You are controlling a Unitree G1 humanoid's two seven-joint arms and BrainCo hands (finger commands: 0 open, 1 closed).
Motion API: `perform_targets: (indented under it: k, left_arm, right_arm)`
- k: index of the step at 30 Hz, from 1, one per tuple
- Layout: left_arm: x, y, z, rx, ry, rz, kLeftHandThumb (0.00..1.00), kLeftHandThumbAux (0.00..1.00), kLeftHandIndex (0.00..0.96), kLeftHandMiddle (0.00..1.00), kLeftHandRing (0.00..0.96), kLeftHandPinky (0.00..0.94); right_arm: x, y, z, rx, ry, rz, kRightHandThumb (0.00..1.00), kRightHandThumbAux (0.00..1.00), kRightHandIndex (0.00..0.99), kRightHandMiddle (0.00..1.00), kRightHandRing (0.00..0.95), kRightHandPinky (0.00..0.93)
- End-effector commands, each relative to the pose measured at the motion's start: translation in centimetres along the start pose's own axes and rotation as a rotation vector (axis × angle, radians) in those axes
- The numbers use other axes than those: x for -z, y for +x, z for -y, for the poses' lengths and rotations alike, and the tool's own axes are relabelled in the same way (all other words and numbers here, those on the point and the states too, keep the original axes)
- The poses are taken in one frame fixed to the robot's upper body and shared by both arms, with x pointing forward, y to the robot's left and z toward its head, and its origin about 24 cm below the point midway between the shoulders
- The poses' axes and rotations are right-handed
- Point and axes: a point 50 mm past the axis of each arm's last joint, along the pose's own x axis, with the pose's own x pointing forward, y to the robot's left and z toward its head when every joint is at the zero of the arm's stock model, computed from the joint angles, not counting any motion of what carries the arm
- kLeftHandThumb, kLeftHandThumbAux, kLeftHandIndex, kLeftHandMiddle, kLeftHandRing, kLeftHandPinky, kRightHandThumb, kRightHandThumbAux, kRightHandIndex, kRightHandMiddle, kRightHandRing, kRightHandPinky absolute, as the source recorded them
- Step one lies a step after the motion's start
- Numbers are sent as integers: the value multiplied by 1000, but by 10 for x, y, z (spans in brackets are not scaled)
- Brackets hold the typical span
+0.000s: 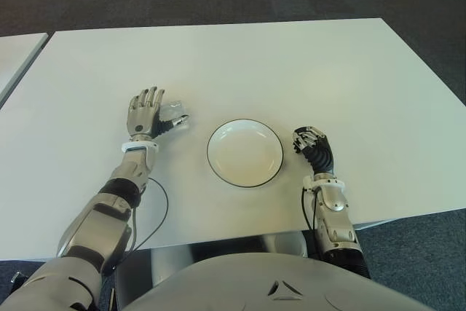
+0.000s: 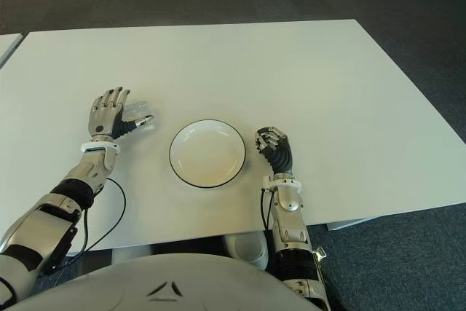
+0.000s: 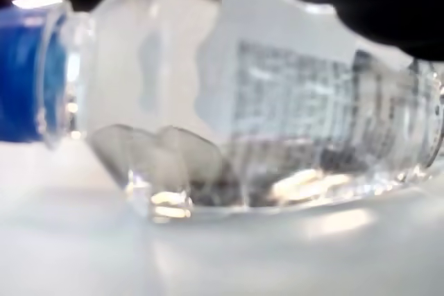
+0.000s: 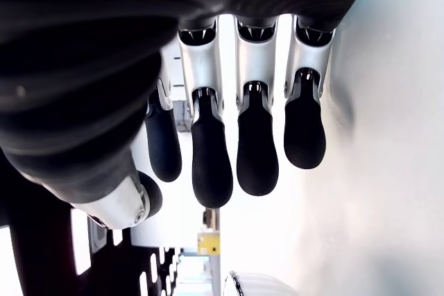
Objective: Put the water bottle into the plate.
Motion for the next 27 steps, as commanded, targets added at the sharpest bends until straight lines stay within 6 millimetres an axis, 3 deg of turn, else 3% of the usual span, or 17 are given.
perform_targets:
  k: [1, 14, 27]
  left_arm:
    - [4, -16, 22, 162, 11, -1, 565, 120, 0, 0, 0, 0]
    - [10, -31, 41, 380, 13, 10, 597, 149, 0, 0, 0, 0]
    - [13, -33, 51, 494, 39, -57, 607, 221, 0, 0, 0, 0]
  right_arm:
    - [12, -6, 2, 10, -4, -67, 702, 730, 437, 675, 663, 654]
    - [12, -5, 1, 13, 10, -73, 702, 730, 437, 661, 645, 632]
    - [11, -6, 2, 6, 0, -67, 702, 730, 438, 663, 649, 640]
